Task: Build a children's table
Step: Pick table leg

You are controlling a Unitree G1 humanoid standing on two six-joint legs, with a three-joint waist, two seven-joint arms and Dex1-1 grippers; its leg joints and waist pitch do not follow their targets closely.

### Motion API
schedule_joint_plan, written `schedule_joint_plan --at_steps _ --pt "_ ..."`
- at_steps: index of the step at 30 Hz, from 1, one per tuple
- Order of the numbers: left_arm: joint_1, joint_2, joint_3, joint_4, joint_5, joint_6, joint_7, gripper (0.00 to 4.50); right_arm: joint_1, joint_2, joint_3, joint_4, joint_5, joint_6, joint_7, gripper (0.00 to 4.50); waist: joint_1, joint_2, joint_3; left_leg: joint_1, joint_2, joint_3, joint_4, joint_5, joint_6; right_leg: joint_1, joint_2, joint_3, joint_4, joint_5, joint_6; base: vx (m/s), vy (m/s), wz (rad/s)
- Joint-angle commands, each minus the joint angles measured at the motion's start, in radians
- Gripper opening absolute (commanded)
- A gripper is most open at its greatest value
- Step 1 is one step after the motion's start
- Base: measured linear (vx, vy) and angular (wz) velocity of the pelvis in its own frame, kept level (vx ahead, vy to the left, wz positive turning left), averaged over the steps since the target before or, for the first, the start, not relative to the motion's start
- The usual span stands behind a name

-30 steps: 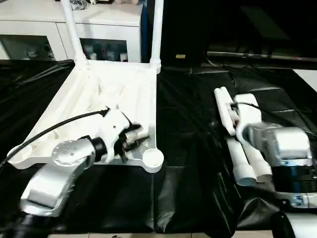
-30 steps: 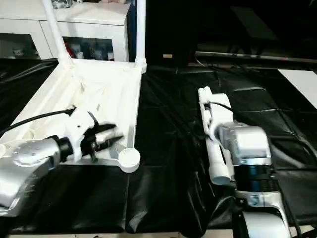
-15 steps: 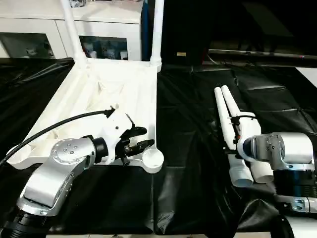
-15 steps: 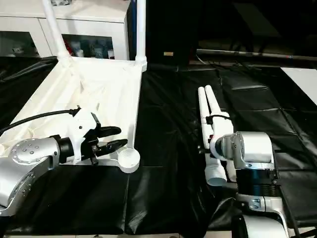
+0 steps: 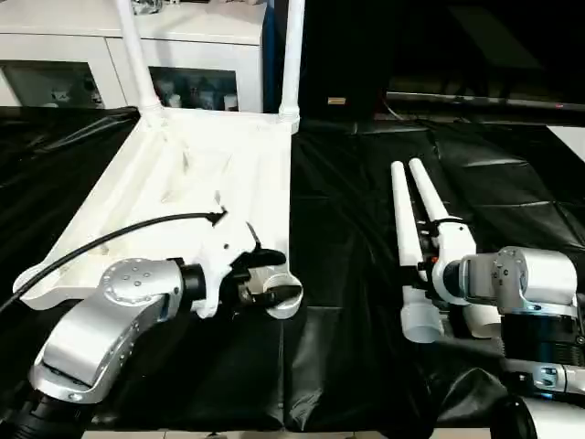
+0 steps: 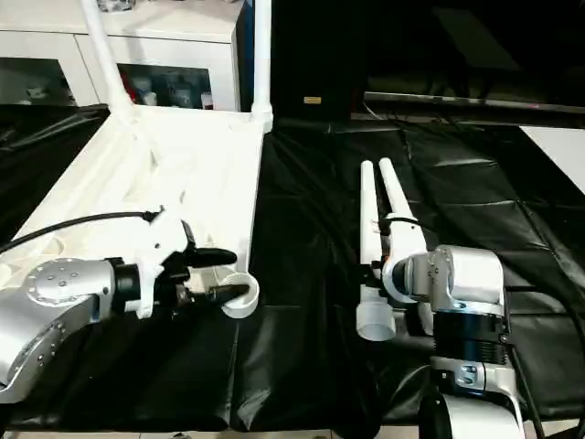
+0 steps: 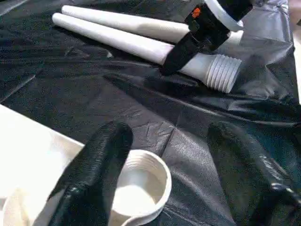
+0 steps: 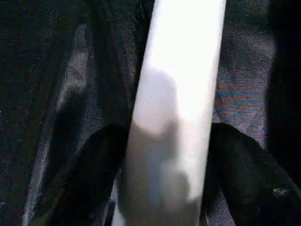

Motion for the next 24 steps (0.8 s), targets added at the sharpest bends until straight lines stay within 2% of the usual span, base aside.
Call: schedule_joint_plan --at_steps 1,3,4,5,7,9,12,15,16,17,18,19,20,21,22,23,24 --pt "-0.021 0.013 -0.012 -0.018 0.001 0.008 -0.008 3.72 0.011 0.008 -0.017 0.02 0.01 -0.001 -0.007 2.69 0.001 0.01 -0.051 0.001 0.035 -0.005 -0.085 -0.133 -0.062 0.047 -0.066 0.048 -0.085 -0.234 -0.147 0.0 0.0 0.0" --pt "-0.022 0.016 -0.014 -0.02 -0.002 0.011 -0.009 3.72 0.013 0.011 -0.021 0.022 0.012 -0.005 -0.008 2.58 0.0 0.01 -0.051 0.0 0.034 -0.005 -0.086 -0.131 -0.062 0.048 -0.067 0.048 -0.084 -0.23 -0.149 0.0 0.0 0.0" --pt "-0.027 0.015 -0.013 -0.017 0.0 0.026 0.001 3.87 0.016 0.017 -0.03 0.023 0.015 -0.007 -0.01 2.48 0.0 0.011 -0.05 0.0 0.035 -0.005 -0.086 -0.134 -0.062 0.047 -0.067 0.048 -0.085 -0.234 -0.149 0.0 0.0 0.0" --pt "-0.035 0.014 -0.011 -0.009 0.001 0.057 0.018 3.87 0.022 0.02 -0.034 0.022 0.017 -0.011 -0.01 2.48 -0.001 0.006 -0.051 0.001 0.035 -0.004 -0.085 -0.135 -0.062 0.047 -0.066 0.048 -0.084 -0.237 -0.148 0.0 0.0 0.0" --pt "-0.048 0.007 0.0 0.014 0.006 0.093 0.046 4.1 0.029 0.029 -0.049 0.019 0.022 -0.017 -0.012 2.33 -0.001 0.009 -0.05 0.0 0.034 -0.004 -0.086 -0.132 -0.063 0.046 -0.066 0.049 -0.084 -0.237 -0.148 0.0 0.0 0.0" --pt "-0.055 0.0 0.01 0.026 0.005 0.101 0.056 4.33 0.029 0.031 -0.06 0.018 0.025 -0.024 -0.012 2.06 -0.001 0.006 -0.05 0.0 0.033 -0.006 -0.086 -0.14 -0.06 0.048 -0.067 0.048 -0.088 -0.263 -0.14 0.0 0.0 0.0" --pt "-0.063 -0.023 0.03 0.043 -0.006 0.112 0.077 4.48 0.025 0.036 -0.083 0.018 0.038 -0.042 -0.006 1.94 -0.001 0.008 -0.051 -0.001 0.034 -0.005 -0.086 -0.13 -0.058 0.047 -0.067 0.048 -0.087 -0.251 -0.144 0.0 0.0 0.0" --pt "-0.067 -0.033 0.036 0.05 -0.009 0.117 0.088 4.5 0.025 0.039 -0.091 0.015 0.047 -0.061 0.0 1.87 -0.001 0.004 -0.05 -0.002 0.034 -0.005 -0.086 -0.129 -0.053 0.048 -0.068 0.048 -0.089 -0.258 -0.143 0.0 0.0 0.0" --pt "-0.081 -0.063 0.053 0.074 -0.016 0.13 0.117 4.5 0.021 0.05 -0.124 0.0 0.076 -0.08 0.017 1.86 -0.003 0.0 -0.05 -0.003 0.033 -0.002 -0.085 -0.126 -0.049 0.048 -0.068 0.049 -0.089 -0.255 -0.143 0.0 0.0 0.0" --pt "-0.081 -0.063 0.053 0.074 -0.016 0.13 0.117 4.5 0.021 0.05 -0.124 0.0 0.076 -0.08 0.017 1.86 0.0 0.002 -0.05 -0.001 0.034 -0.003 -0.085 -0.126 -0.047 0.047 -0.069 0.048 -0.09 -0.258 -0.144 0.0 0.0 0.0" --pt "-0.122 -0.145 0.101 0.132 -0.038 0.139 0.188 4.5 0.02 0.069 -0.171 -0.031 0.126 -0.118 0.054 1.86 -0.003 0.002 -0.053 -0.004 0.035 -0.001 -0.083 -0.114 -0.044 0.05 -0.069 0.05 -0.087 -0.229 -0.155 0.0 0.0 0.0" --pt "-0.122 -0.145 0.101 0.132 -0.038 0.139 0.188 4.5 0.02 0.069 -0.171 -0.031 0.126 -0.118 0.054 1.86 0.003 0.002 -0.056 0.0 0.035 -0.001 -0.08 -0.102 -0.038 0.05 -0.07 0.049 -0.088 -0.204 -0.16 0.0 0.0 0.0" --pt "-0.168 -0.232 0.155 0.188 -0.076 0.16 0.254 4.5 0.019 0.088 -0.211 -0.065 0.179 -0.146 0.097 1.86 0.006 0.005 -0.058 0.002 0.036 -0.001 -0.079 -0.093 -0.034 0.05 -0.07 0.049 -0.084 -0.18 -0.169 0.0 0.0 0.0" --pt "-0.215 -0.301 0.201 0.24 -0.107 0.176 0.31 4.5 0.02 0.099 -0.231 -0.096 0.227 -0.149 0.141 1.86 0.009 0.006 -0.056 -0.005 0.035 -0.002 -0.079 -0.087 -0.024 0.055 -0.071 0.048 -0.085 -0.167 -0.177 0.0 0.0 0.0" --pt "-0.272 -0.375 0.254 0.302 -0.147 0.196 0.367 4.5 0.022 0.11 -0.245 -0.133 0.281 -0.152 0.194 1.86 0.015 0.003 -0.057 0.004 0.033 0.006 -0.072 -0.115 -0.01 0.049 -0.069 0.049 -0.094 -0.179 -0.188 0.0 0.0 0.0" --pt "-0.313 -0.418 0.291 0.348 -0.176 0.207 0.399 4.5 0.028 0.114 -0.242 -0.164 0.319 -0.157 0.237 1.86 0.015 0.003 -0.057 0.004 0.033 0.006 -0.072 -0.115 -0.01 0.049 -0.069 0.049 -0.094 -0.179 -0.188 0.0 0.0 0.0" --pt "-0.347 -0.444 0.313 0.386 -0.191 0.208 0.421 4.5 0.034 0.116 -0.234 -0.193 0.349 -0.158 0.271 1.86 0.025 -0.001 -0.061 -0.005 0.037 -0.002 -0.076 -0.066 0.013 0.06 -0.075 0.047 -0.084 -0.131 -0.199 0.0 0.0 0.0"
